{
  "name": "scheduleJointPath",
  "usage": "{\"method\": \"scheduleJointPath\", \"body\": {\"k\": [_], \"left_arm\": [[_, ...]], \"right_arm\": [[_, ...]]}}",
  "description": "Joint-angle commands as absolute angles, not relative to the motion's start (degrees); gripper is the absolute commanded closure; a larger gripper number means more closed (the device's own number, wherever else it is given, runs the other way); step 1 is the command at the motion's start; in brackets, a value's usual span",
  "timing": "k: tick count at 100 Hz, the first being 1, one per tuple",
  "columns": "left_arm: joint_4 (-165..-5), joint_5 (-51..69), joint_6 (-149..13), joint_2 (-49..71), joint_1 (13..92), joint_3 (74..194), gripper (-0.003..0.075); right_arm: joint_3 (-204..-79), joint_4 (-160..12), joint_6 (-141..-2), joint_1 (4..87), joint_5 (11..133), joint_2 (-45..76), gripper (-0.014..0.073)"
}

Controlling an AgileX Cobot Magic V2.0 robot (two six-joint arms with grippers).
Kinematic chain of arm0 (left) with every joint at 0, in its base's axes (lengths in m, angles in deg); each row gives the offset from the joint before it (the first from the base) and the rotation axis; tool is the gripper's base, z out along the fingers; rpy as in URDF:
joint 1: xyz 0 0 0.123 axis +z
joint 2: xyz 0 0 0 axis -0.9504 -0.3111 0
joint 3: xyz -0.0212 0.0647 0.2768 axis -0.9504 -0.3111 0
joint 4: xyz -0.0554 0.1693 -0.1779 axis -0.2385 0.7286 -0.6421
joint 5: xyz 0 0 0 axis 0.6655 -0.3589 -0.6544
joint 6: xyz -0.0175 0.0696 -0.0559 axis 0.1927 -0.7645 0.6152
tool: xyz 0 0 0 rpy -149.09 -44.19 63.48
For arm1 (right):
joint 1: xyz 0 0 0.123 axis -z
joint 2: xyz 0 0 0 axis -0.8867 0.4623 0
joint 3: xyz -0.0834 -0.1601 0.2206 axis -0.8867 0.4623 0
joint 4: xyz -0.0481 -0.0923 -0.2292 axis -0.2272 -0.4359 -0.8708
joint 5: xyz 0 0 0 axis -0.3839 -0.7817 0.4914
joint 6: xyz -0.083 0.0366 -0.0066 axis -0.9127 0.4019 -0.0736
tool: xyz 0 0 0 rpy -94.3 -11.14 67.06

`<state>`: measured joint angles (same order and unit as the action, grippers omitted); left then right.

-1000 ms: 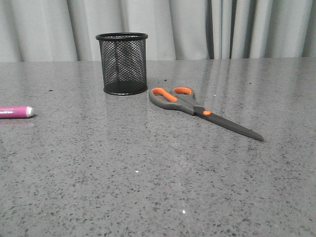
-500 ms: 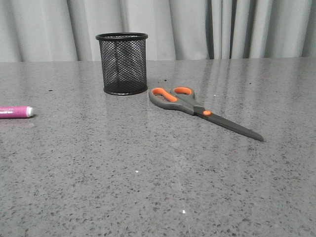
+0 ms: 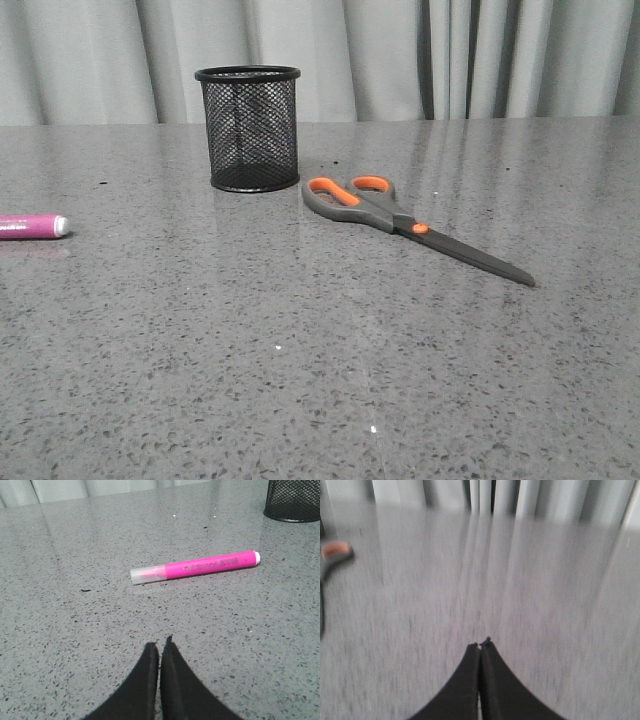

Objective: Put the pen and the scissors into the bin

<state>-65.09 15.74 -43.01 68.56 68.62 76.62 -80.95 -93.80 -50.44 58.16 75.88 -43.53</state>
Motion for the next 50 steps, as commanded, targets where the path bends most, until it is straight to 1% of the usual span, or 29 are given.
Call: {"method": "scheduleJointPath", "body": {"k": [1,12,24,28,35,41,50], "left_arm": [[-65.0,12.8,-42.5,70.4,68.8,74.0,0.0739],[-65.0,12.4,-42.5,70.4,68.8,74.0,0.0739],[-69.2,7.7,-42.5,70.4,68.7,74.0,0.0739],[-71.7,5.5,-42.5,70.4,68.7,74.0,0.0739],[-81.1,0.3,-42.5,70.4,68.7,74.0,0.0739],[-94.7,-3.7,-42.5,70.4,68.7,74.1,0.0739],[-112.4,-8.6,-42.5,70.4,68.7,74.1,0.0739]], "right_arm": [[-80.1,-95.2,-50.9,58.3,90.1,-44.6,0.0662],[-80.1,-94.3,-50.1,58.3,99.2,-44.6,0.0662],[-80.1,-89.6,-38.5,58.3,109.2,-44.6,0.0662],[-80.1,-88.8,-35.2,58.3,109.4,-44.6,0.0662],[-80.1,-88.8,-33.9,58.3,104.5,-44.6,0.0662],[-80.1,-88.4,-33.1,58.3,99.4,-44.6,0.0662],[-80.1,-87.4,-32.3,58.3,97.9,-44.6,0.0662]]}}
